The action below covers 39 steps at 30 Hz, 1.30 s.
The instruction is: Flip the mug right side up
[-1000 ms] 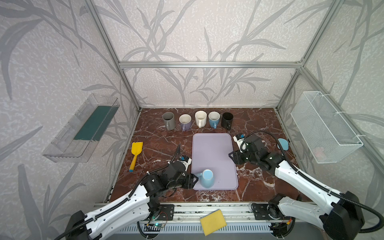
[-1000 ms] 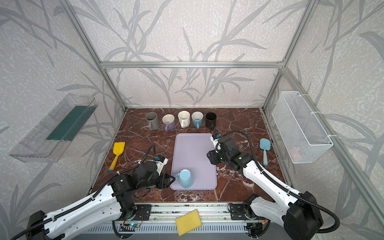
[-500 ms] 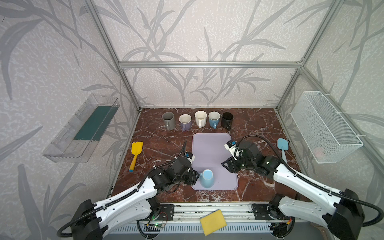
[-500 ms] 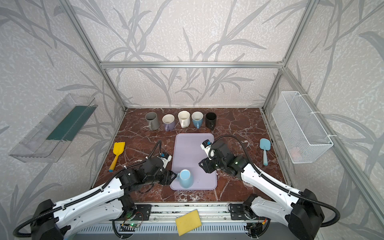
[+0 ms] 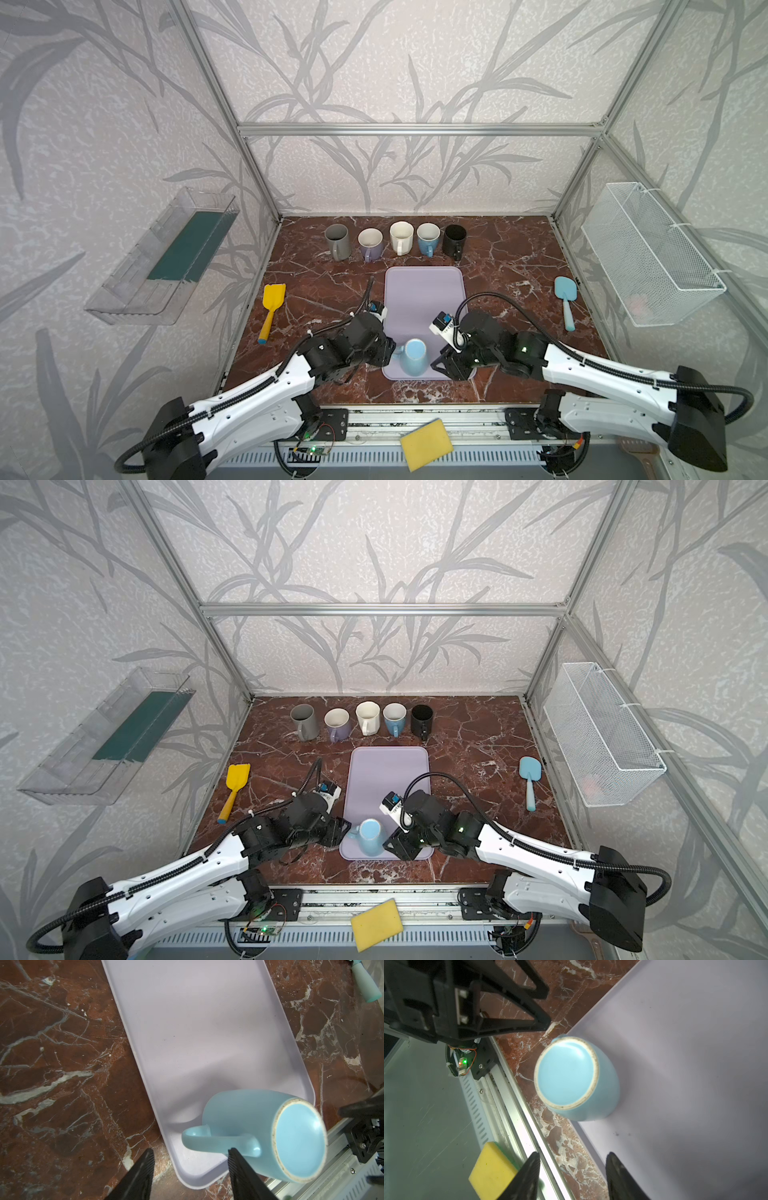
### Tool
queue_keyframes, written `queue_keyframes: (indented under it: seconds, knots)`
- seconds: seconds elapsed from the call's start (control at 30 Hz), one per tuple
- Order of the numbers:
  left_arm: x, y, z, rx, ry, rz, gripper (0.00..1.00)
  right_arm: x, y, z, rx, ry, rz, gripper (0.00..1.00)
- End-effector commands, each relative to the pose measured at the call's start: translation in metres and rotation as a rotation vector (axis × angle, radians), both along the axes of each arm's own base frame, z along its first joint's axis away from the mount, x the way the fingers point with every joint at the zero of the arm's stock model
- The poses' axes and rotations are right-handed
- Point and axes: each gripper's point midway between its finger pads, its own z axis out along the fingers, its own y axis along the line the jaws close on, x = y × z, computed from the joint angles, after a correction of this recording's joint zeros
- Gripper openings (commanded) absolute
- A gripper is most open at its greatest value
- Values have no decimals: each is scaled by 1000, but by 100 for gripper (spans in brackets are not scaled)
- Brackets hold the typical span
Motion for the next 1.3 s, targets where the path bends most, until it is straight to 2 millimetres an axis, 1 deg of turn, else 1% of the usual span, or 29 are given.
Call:
queue_keyframes:
  seconds: [0.0,0.2,0.37,0.47,0.57,0.67,0.8,1.0,1.13,1.27]
  knots:
    - [12,2,9,9,-36,38,60,-5,11,-3,22,2,-4,52]
    - [19,3,2,25,-28,63,59,-5,20,-15,14,16,-29,52]
    - [21,2,2,12,-31,63,59,4,23,-24,-7,8,-76,51]
    - [20,1,-1,12,-22,56,59,10,21,-28,-51,-14,-93,51]
    - [18,-3,-5,-7,-2,49,58,13,24,-32,-68,-17,-90,51]
    - [15,-6,-11,-20,25,45,57,17,29,-33,-76,-21,-89,51]
    - [13,-11,-15,-52,39,40,57,21,33,-35,-74,-26,-101,50]
    - [12,-19,-18,-79,58,25,56,34,33,-35,-97,-58,-159,50]
    - [14,-22,-20,-79,55,21,56,48,28,-36,-138,-91,-228,49]
    - [17,-24,-22,-73,53,17,56,58,26,-34,-131,-96,-256,48]
